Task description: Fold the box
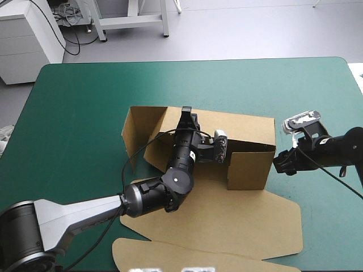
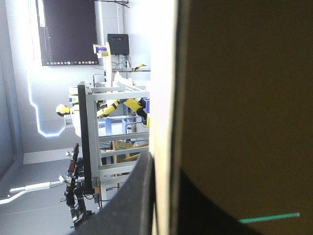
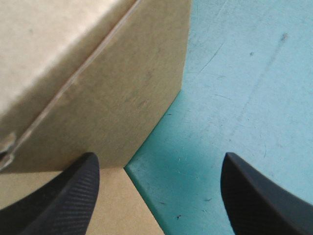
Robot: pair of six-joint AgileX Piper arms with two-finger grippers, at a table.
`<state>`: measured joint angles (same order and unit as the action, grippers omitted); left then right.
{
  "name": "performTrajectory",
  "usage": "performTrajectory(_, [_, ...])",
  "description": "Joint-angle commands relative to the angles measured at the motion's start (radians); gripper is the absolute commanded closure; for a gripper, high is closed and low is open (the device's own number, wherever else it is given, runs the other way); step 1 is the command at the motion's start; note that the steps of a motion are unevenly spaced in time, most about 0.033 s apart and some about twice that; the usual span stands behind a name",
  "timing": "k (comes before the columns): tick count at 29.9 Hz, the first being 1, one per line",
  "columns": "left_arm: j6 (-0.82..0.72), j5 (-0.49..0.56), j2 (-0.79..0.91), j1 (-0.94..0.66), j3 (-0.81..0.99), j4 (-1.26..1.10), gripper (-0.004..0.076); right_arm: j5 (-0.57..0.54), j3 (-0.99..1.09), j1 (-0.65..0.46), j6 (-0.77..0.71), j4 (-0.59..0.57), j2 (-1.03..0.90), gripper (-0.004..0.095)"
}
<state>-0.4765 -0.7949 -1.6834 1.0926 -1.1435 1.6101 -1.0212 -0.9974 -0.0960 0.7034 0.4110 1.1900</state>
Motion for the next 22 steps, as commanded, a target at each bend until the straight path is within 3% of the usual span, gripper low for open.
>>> performTrajectory(1, [-0.011, 0.042, 0.034, 0.005, -0.021, -0.008, 0.0734, -0.020, -0.026, 0.004, 0.090, 0.079, -0.026, 0.0265])
performTrajectory(8, [-0.011, 0.044, 0.034, 0.005, -0.021, -0.008, 0.0734, -0.076, -0.026, 0.004, 0.134, 0.114, -0.026, 0.0265])
performTrajectory(14, [-0.011, 0.062, 0.034, 0.005, -0.021, -0.008, 0.0734, -0.009, -0.026, 0.004, 0.134, 0.194, -0.022, 0.0265])
performTrajectory(22, [-0.016, 0.054, 0.034, 0.005, -0.021, -0.010, 0.0734, -0.013, -0.010, 0.064, 0.173, 0.266, 0.045, 0.0264])
